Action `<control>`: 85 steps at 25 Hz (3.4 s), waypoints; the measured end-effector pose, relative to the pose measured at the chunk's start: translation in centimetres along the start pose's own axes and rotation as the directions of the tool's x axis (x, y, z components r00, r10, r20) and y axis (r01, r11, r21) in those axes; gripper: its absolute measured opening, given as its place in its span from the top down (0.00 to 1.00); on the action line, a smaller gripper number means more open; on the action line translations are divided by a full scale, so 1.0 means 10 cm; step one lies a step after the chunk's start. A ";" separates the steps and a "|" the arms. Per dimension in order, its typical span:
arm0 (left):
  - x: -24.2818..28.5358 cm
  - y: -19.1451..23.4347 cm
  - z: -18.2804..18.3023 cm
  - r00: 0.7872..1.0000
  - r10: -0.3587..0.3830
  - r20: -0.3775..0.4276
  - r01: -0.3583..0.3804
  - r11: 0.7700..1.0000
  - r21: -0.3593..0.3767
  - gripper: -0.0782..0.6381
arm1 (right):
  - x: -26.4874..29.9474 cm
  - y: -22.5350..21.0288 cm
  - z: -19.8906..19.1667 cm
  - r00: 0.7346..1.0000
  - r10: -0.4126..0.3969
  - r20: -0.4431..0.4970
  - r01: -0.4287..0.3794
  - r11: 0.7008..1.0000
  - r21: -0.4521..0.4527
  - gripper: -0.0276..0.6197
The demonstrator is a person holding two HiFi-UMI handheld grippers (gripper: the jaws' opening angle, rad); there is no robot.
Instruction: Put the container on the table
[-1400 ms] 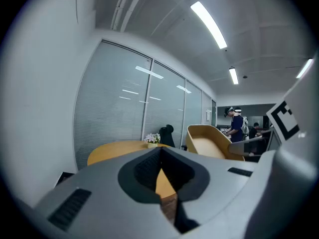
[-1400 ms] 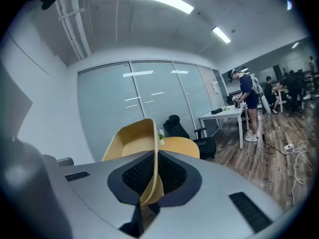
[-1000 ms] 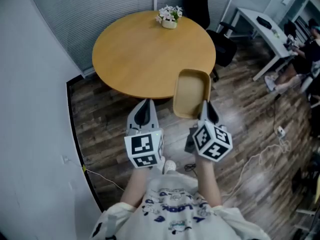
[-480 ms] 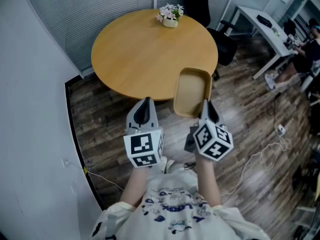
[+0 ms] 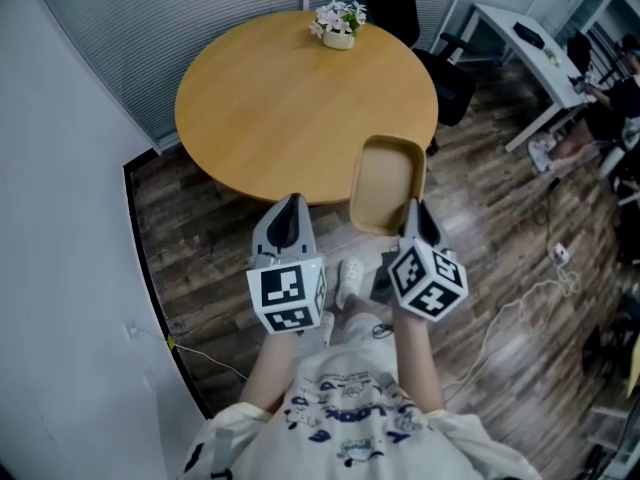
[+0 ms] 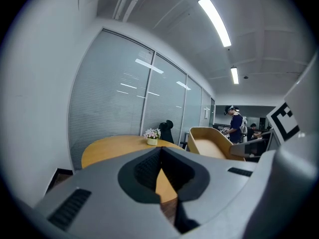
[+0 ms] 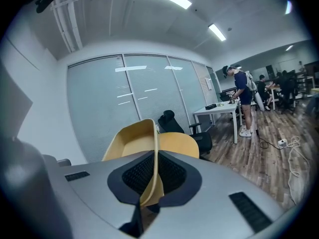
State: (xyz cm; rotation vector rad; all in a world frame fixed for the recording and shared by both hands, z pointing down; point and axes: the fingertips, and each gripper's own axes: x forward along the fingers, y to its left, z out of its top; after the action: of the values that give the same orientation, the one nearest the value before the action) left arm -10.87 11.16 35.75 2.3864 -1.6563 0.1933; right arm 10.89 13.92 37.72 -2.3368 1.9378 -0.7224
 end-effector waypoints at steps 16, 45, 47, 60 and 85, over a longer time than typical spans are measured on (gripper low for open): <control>1.20 0.05 0.26 0.997 0.076 -0.002 -0.076 0.997 -0.007 0.88 | 1.34 -0.15 0.47 0.999 0.050 -0.019 -0.050 0.999 0.000 0.93; 2.77 0.11 0.46 0.977 0.197 -0.079 -0.201 0.979 -0.041 0.89 | 3.23 -0.22 0.90 0.977 0.163 -0.137 -0.161 0.987 0.026 0.93; 2.84 0.18 0.43 0.976 0.199 -0.091 -0.203 0.978 -0.041 0.88 | 3.31 -0.17 0.86 0.976 0.162 -0.148 -0.160 0.987 0.025 0.93; 3.47 0.51 0.27 0.975 0.138 -0.176 -0.150 0.987 -0.060 0.88 | 3.85 0.03 0.69 0.971 0.109 -0.212 -0.110 0.994 0.007 0.93; 4.07 0.73 -0.77 0.911 0.053 -0.409 -0.106 0.988 -0.108 0.89 | 4.42 -0.21 -0.39 0.897 -0.013 -0.443 0.003 1.000 -0.025 0.93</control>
State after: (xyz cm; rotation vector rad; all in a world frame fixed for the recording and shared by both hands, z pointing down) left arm -3.19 -26.13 53.64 2.0129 -1.5151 0.5406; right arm 16.78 -25.90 56.62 -2.3486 2.0978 -1.3435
